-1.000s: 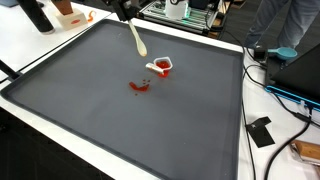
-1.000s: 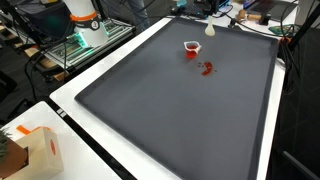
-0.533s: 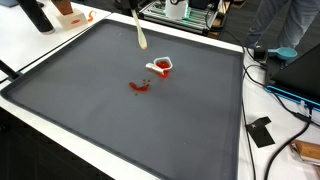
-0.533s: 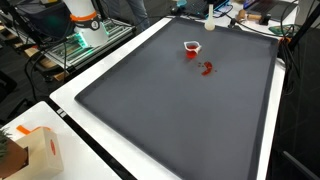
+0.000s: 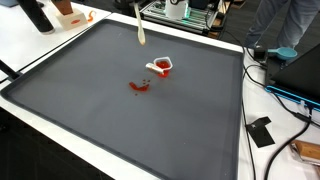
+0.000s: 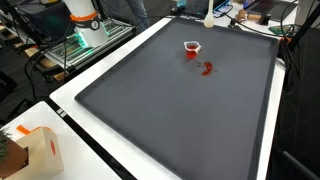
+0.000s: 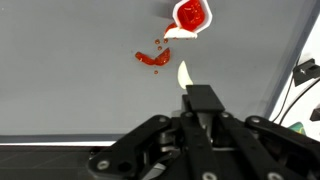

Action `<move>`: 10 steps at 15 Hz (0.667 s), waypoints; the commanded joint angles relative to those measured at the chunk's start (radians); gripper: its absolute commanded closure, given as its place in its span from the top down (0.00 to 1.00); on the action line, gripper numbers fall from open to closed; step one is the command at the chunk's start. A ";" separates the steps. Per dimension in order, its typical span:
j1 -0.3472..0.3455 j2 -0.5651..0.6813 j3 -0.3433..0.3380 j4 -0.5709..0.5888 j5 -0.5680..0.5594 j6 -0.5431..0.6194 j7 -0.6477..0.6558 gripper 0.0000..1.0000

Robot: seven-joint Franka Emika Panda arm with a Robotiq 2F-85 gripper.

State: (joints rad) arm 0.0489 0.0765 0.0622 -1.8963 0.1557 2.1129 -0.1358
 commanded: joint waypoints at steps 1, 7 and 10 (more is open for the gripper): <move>0.016 -0.032 0.007 -0.024 -0.074 -0.015 0.045 0.03; 0.033 -0.036 0.020 -0.022 -0.135 -0.022 0.070 0.03; 0.038 -0.036 0.024 -0.022 -0.150 -0.024 0.071 0.03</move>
State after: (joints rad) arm 0.0798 0.0668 0.0829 -1.8963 0.0434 2.1109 -0.0927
